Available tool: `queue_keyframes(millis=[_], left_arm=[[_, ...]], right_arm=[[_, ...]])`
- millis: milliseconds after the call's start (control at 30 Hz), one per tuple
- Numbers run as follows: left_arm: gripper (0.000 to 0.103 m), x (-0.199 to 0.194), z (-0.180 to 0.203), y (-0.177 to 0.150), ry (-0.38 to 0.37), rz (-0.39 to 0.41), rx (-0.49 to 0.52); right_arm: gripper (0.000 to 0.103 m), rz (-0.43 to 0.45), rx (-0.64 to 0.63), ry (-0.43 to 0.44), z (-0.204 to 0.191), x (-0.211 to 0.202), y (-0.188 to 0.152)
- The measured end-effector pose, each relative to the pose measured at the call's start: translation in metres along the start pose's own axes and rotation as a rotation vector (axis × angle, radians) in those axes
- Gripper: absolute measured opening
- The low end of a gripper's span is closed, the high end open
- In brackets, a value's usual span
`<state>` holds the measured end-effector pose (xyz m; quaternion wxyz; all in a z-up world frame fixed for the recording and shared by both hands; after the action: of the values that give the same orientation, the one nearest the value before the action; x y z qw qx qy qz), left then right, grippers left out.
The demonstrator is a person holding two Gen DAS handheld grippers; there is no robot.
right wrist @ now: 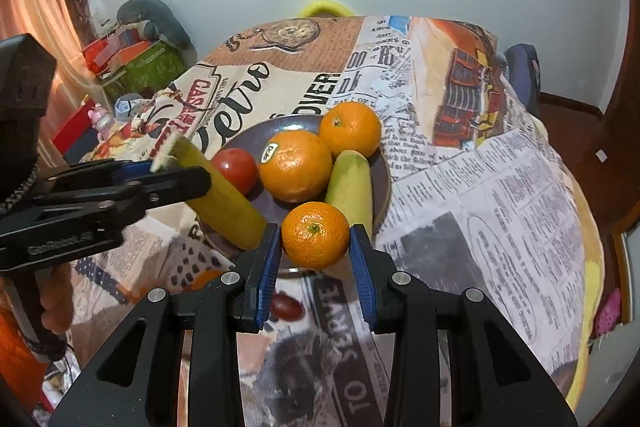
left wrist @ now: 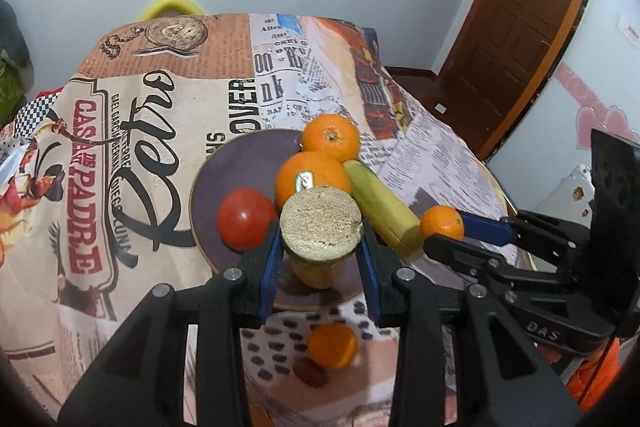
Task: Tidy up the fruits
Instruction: 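Lower the yellow cob onto the plate with the left gripper while the right gripper lowers the mandarin there, then open both grippers and move the right gripper to the wrapped pomelo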
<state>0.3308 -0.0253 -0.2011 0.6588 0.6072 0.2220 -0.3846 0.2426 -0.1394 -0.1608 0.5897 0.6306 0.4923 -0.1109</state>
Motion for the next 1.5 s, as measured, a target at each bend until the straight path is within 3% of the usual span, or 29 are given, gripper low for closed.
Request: queue_keyframes(millis=[100,200,433,567,867,1067,1233,1500], left_arm=[[0.036,0.005,-0.004,0.007,0.007,0.006,-0.005],[0.037,0.008,-0.008,0.015,0.06,0.026,0.019],[0.038,0.021,-0.018,0.025,0.06,0.032,0.0],[0.052,0.032,-0.022,0.028,0.082,0.006,-0.006],[0.054,0.038,-0.021,0.024,0.084,-0.005,0.003],[0.06,0.027,-0.023,0.026,0.087,0.01,-0.015],[0.061,0.009,-0.025,0.023,0.1,0.025,-0.019],[0.061,-0.027,-0.024,0.015,0.117,0.06,-0.042]], right_arm=[[0.032,-0.004,-0.006,0.009,-0.001,0.008,0.004],[0.032,-0.013,-0.014,0.01,-0.001,0.017,0.007],[0.032,-0.026,-0.024,0.015,0.001,0.034,0.013],[0.032,-0.032,-0.042,0.015,-0.001,0.04,0.016],[0.032,-0.041,-0.07,0.014,-0.005,0.047,0.019],[0.033,-0.056,-0.056,0.014,-0.004,0.045,0.02],[0.042,-0.029,-0.064,0.0,-0.006,0.029,0.022],[0.042,0.007,-0.074,-0.021,-0.014,-0.005,0.022]])
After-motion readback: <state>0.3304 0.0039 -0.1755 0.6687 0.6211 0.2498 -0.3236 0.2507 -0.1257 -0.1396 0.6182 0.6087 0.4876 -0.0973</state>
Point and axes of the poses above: each gripper's, at about its wrist camera, not at the fingertips, and x roughly the way its jaws point, z to its right, y to its top, the point moved 6 cm from there along x, roughly the way its jaws point, and after that the axes turned 4 degrees about y, right-handed, at the moved point
